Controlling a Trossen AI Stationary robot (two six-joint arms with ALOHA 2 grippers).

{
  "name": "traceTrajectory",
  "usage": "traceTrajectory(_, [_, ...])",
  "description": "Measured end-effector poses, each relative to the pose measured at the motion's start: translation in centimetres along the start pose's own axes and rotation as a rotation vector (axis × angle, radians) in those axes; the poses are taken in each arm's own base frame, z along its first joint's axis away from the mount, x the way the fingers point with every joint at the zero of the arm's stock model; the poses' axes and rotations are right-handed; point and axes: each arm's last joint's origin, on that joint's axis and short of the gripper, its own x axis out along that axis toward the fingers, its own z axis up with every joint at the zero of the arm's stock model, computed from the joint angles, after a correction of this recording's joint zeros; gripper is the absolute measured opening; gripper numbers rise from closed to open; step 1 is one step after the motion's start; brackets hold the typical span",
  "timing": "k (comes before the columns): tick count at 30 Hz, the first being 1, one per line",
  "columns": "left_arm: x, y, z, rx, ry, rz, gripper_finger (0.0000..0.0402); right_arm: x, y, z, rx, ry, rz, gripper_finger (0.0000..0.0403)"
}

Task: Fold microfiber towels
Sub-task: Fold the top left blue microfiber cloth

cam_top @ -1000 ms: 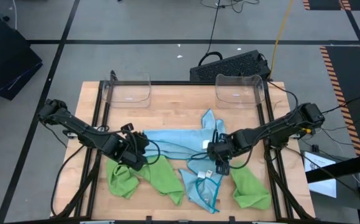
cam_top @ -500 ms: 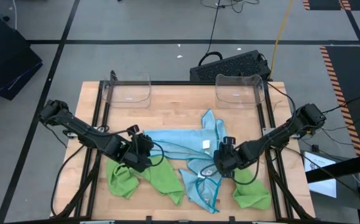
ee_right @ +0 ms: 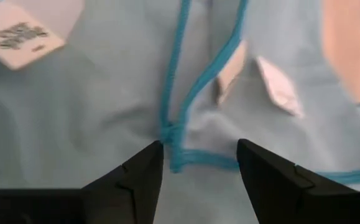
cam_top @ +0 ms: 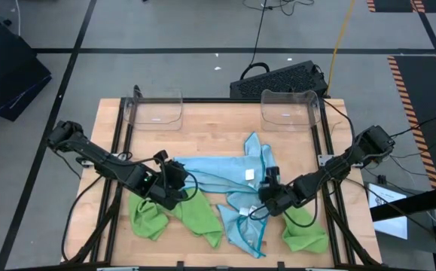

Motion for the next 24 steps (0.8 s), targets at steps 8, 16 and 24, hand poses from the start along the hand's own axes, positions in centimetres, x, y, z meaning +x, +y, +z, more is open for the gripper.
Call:
traceTrajectory(8, [0.0, 0.1, 0.1, -0.012, -0.037, 0.042, 0.0166, 0.0, 0.1, 0.3, -0.062, -0.028, 0.017, 0.0139])
traceTrajectory(16, [0.1, 0.2, 0.2, -0.017, -0.040, 0.047, 0.0166, 0.4, 0.4, 0.4, -0.045, -0.056, 0.067, 0.0103])
traceTrajectory(24, [0.0, -0.5, 1.2, -0.024, -0.131, 0.007, 0.0166, 1.0, -0.2, 0.3, 0.000, -0.077, 0.058, 0.0041])
